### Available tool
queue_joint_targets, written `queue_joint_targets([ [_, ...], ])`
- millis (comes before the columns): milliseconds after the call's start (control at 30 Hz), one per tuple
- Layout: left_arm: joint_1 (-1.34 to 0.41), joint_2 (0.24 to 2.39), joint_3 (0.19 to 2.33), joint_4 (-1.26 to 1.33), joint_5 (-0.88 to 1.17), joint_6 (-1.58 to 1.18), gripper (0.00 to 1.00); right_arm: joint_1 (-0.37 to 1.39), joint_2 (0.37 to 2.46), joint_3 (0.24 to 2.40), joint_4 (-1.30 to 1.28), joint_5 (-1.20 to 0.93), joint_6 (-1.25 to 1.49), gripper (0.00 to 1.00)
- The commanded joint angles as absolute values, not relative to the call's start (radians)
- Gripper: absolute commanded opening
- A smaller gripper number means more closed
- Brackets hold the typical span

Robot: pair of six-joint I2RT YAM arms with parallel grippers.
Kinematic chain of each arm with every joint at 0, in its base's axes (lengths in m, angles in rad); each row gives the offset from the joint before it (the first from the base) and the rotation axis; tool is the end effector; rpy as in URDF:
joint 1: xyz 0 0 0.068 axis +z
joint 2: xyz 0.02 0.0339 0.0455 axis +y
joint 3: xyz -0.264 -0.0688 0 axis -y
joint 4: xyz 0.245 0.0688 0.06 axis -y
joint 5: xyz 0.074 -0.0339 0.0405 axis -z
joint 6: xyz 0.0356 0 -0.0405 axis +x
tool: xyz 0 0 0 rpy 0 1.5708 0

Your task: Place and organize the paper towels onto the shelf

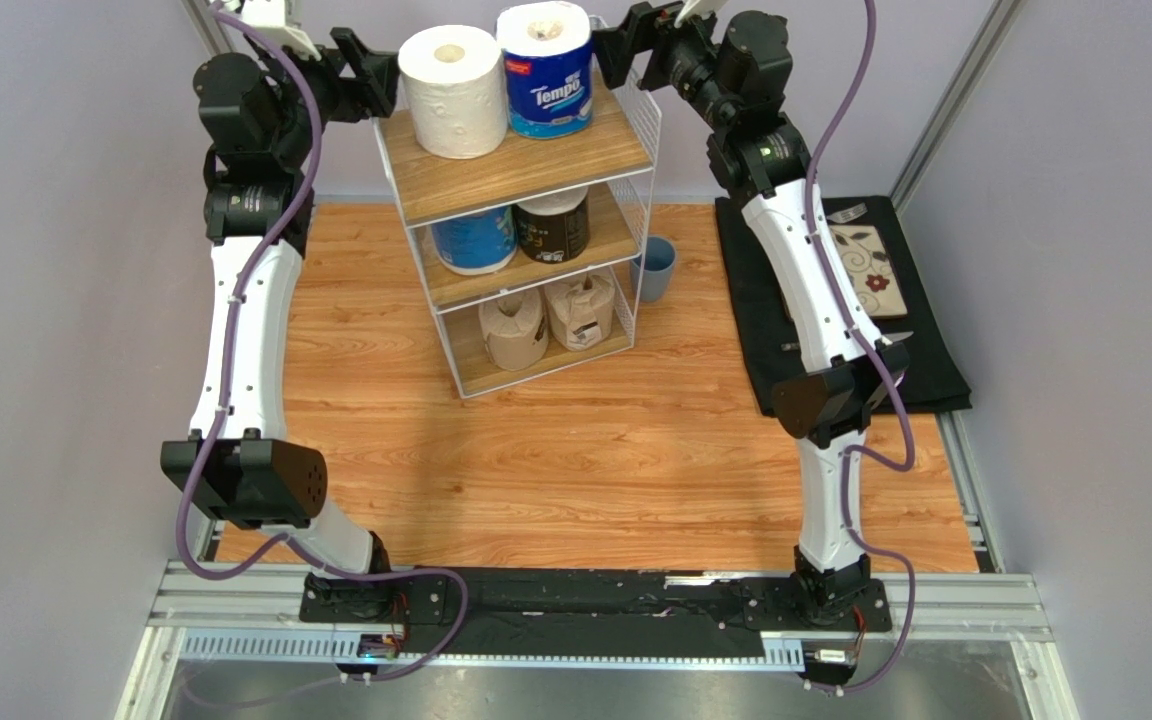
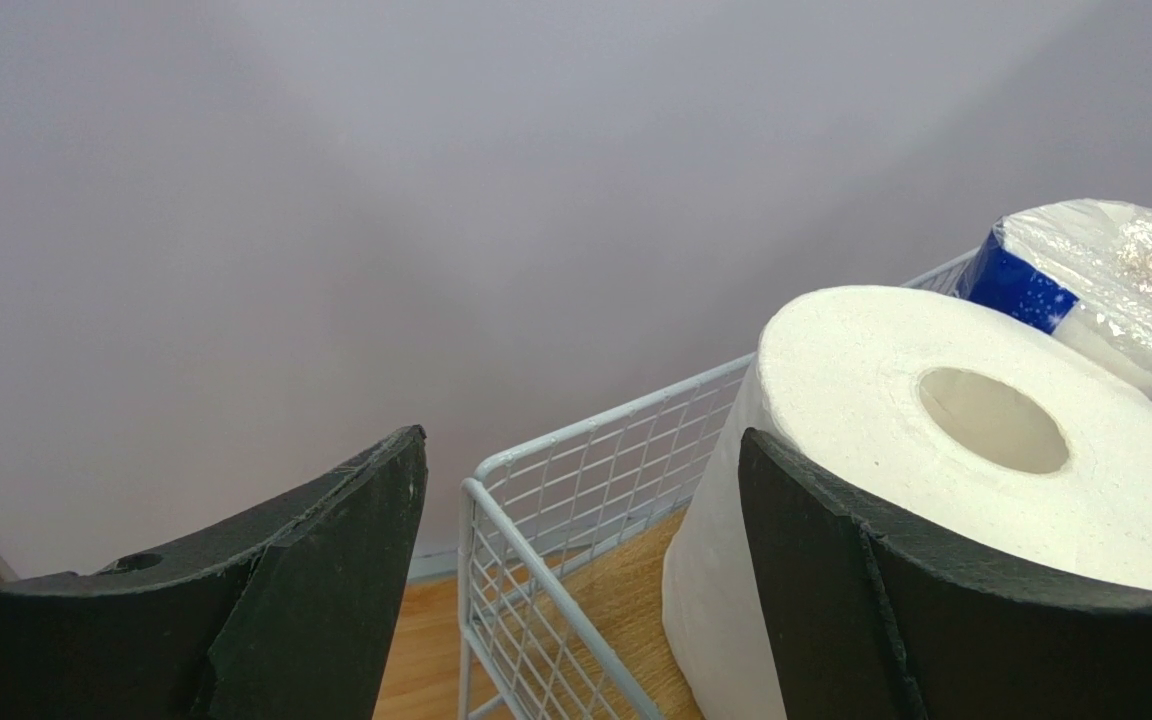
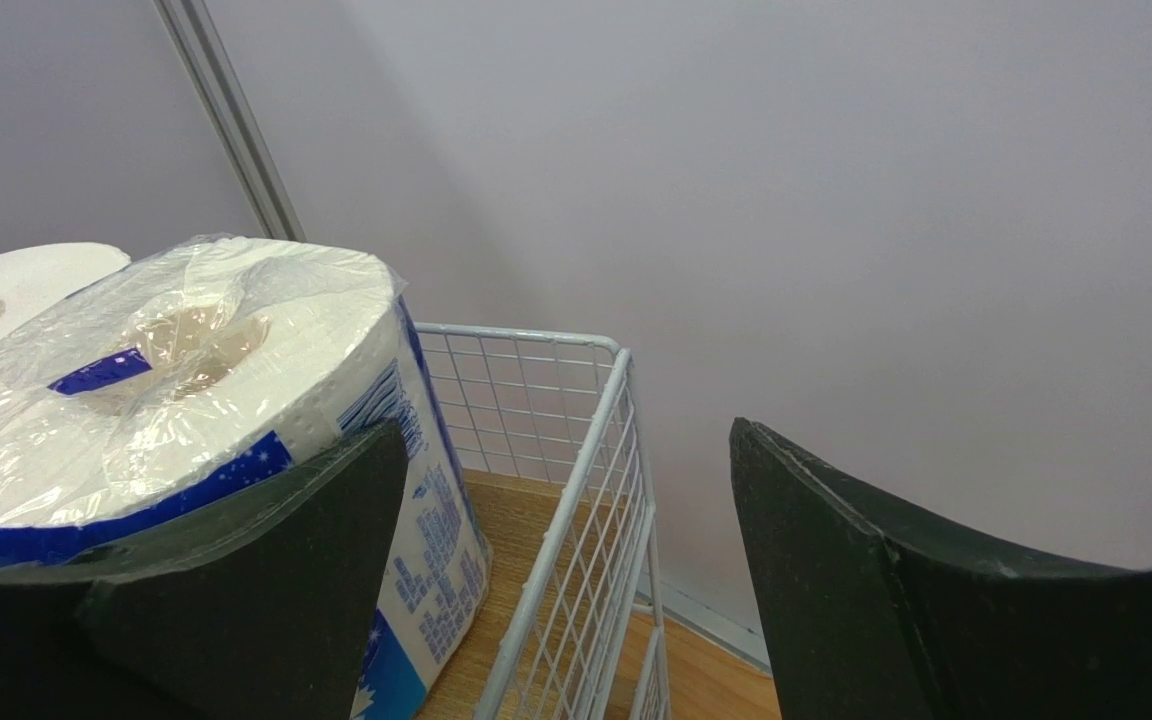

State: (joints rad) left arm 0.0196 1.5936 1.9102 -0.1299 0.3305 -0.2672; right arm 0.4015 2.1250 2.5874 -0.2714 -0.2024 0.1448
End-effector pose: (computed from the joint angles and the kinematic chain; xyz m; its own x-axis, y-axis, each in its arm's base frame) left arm 0.3461 -0.0048 0.5307 0.0997 -0.2478 -0.9637 0.3386 0.9191 -0.2013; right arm 0.4191 0.1857 0.5216 0.0915 0.1924 -0.9770 -0.5838 0.8052 0.1039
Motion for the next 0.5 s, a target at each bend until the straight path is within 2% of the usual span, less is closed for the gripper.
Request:
queue_joint_targets([
  [0, 0.008, 1.546, 1.913, -0.117, 0.39, -0.252, 0.85, 0.416, 2.056, 2.576, -0.218, -0.285, 0.129, 0.83],
  [467, 0.008, 1.517, 1.887, -0.103, 0.436, -0.281, 0.85, 0.413, 1.983, 2.522, -0.198, -0.333, 0.13, 0.84],
])
